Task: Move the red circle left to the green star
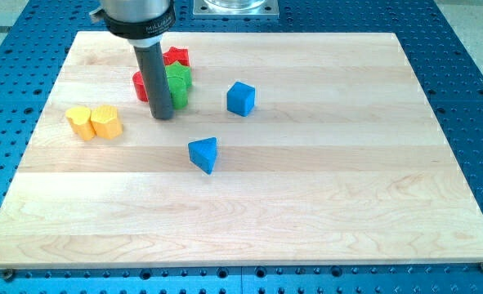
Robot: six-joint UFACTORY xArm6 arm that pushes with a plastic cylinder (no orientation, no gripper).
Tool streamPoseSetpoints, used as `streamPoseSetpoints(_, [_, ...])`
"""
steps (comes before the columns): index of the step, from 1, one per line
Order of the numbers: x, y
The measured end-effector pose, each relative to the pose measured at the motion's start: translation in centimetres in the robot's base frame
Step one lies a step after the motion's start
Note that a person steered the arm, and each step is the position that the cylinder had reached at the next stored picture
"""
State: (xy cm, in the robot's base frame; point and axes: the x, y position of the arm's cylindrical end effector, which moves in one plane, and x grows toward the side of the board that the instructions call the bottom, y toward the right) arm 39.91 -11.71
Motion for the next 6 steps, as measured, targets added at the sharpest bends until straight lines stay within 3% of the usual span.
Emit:
streamPoseSetpoints(1, [1.8, 0.5])
streamPoseSetpoints(4, [-5.5, -3.5])
streamPoseSetpoints(5, [-3.3, -6.0])
streamPoseSetpoints(6, [1.3, -2.9])
